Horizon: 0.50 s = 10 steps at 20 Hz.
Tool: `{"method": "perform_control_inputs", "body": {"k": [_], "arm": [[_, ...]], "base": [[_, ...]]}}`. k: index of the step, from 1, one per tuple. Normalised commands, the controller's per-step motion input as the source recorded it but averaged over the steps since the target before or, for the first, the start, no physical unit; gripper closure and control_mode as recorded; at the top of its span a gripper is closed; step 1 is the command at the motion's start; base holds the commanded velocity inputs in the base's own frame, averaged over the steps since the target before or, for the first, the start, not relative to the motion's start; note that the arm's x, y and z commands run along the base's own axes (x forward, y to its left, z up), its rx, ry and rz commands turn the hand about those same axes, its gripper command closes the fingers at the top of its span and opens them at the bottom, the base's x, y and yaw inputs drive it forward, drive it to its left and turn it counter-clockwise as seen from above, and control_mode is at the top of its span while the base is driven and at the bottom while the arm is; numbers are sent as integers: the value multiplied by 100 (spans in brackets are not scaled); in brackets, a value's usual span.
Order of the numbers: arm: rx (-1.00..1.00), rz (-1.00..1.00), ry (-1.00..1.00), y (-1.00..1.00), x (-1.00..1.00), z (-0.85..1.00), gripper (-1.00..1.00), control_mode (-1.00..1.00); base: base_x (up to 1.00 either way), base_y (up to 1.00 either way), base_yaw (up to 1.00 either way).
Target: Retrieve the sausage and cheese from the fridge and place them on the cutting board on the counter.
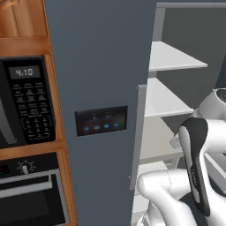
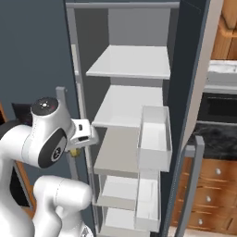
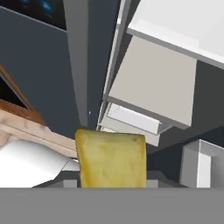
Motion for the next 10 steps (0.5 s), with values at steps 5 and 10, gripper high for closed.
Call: {"method": "perform_control_inputs", "body": {"k": [5, 10], "arm": [[0, 0, 0, 0, 0, 0, 100, 100], [0, 0, 0, 0, 0, 0, 100, 100]], "base": [[-83, -3, -12], [-92, 0, -12]]}}
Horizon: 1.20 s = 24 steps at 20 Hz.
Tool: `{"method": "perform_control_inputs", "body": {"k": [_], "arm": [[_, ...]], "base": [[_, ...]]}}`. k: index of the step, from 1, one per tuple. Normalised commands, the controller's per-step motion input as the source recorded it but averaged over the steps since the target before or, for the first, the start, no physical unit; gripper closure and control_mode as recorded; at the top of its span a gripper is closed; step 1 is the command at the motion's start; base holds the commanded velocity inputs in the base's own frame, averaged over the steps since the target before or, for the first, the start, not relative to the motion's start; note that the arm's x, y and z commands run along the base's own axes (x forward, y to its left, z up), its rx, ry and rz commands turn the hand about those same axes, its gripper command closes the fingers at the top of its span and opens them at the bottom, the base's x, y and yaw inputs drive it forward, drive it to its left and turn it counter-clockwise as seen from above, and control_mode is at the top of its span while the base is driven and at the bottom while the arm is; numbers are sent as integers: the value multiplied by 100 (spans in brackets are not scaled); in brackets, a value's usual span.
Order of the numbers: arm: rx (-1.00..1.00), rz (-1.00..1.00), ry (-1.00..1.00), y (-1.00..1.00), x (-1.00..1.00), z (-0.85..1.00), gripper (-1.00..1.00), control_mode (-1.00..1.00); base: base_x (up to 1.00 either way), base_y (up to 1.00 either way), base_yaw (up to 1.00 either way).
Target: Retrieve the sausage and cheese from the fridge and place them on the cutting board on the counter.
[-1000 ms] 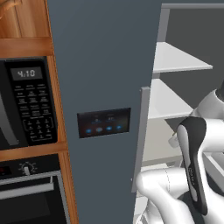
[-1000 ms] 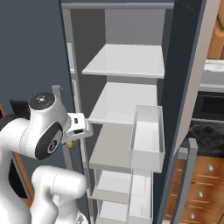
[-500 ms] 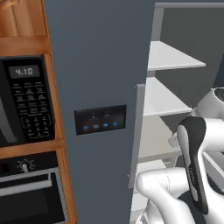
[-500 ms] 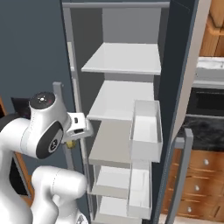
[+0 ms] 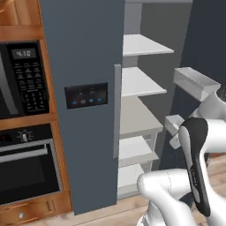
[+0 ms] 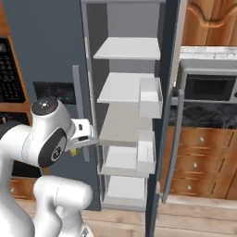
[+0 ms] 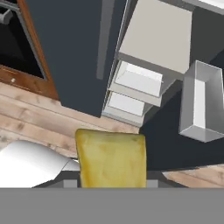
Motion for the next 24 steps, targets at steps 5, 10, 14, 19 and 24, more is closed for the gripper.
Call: {"method": "perform_control_inputs", "body": {"k": [5, 10, 14, 19, 24], "arm": [[0, 0, 0, 0, 0, 0, 100, 100], [0, 0, 0, 0, 0, 0, 100, 100], [0, 0, 0, 0, 0, 0, 100, 100], [0, 0, 0, 0, 0, 0, 100, 100], [0, 0, 0, 0, 0, 0, 100, 100]], "base": [[-87, 4, -27], [-24, 11, -85], [-1, 7, -92], [10, -8, -77], [80, -8, -16]]}}
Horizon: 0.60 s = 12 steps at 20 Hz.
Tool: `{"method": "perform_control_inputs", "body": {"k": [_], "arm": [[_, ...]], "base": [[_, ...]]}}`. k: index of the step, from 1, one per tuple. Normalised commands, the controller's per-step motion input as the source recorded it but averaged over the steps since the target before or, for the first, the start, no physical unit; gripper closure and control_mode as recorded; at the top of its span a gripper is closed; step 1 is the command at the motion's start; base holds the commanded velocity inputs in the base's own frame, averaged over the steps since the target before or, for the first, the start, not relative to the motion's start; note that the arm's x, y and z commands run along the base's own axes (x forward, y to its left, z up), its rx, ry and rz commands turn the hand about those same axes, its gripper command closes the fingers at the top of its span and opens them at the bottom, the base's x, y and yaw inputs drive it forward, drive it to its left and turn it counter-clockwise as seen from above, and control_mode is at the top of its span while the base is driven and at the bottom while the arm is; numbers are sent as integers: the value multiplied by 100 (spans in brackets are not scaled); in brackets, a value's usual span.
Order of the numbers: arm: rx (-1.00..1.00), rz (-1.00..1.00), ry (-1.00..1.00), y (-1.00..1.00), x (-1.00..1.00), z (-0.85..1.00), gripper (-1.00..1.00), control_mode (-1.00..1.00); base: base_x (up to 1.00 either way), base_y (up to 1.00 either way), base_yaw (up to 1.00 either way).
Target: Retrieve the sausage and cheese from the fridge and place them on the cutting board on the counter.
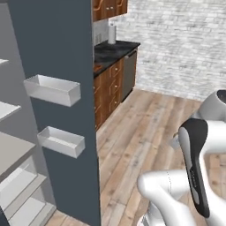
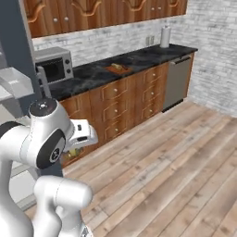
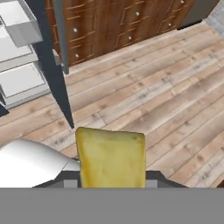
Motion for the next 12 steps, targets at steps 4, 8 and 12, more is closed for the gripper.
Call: {"method": "perform_control_inputs", "body": {"k": [4, 8, 12], "arm": [[0, 0, 0, 0, 0, 0, 100, 100], [0, 0, 0, 0, 0, 0, 100, 100], [0, 0, 0, 0, 0, 0, 100, 100]], "base": [[91, -14, 0], [93, -16, 0], [94, -17, 0]]}}
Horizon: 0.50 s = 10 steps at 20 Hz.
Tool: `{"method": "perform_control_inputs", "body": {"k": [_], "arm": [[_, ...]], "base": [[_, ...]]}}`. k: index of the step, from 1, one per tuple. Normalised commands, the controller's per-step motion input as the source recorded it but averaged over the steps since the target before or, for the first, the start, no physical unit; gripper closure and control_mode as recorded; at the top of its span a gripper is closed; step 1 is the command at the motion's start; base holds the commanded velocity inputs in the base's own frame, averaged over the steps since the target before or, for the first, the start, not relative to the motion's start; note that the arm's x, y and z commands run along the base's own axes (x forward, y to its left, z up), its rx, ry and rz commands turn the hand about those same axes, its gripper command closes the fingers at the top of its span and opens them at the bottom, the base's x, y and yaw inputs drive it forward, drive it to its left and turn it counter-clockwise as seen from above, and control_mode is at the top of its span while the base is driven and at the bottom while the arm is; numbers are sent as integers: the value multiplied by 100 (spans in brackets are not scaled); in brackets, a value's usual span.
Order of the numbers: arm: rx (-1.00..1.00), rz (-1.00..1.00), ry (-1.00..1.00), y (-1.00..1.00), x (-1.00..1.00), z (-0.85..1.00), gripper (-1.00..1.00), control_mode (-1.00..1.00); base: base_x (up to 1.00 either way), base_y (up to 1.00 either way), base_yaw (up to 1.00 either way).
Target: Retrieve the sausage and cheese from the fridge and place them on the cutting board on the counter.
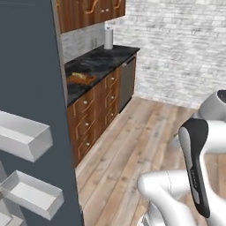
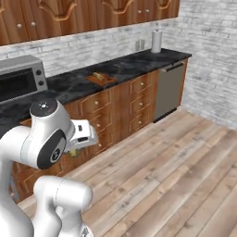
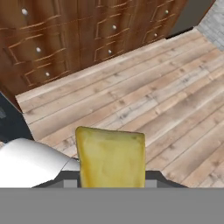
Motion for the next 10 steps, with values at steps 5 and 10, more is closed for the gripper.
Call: {"method": "perform_control_inputs", "body": {"k": [5, 10], "arm": [[0, 0, 0, 0, 0, 0, 100, 100], [0, 0, 0, 0, 0, 0, 100, 100]], "base": [[94, -16, 1], [94, -11, 1]]}}
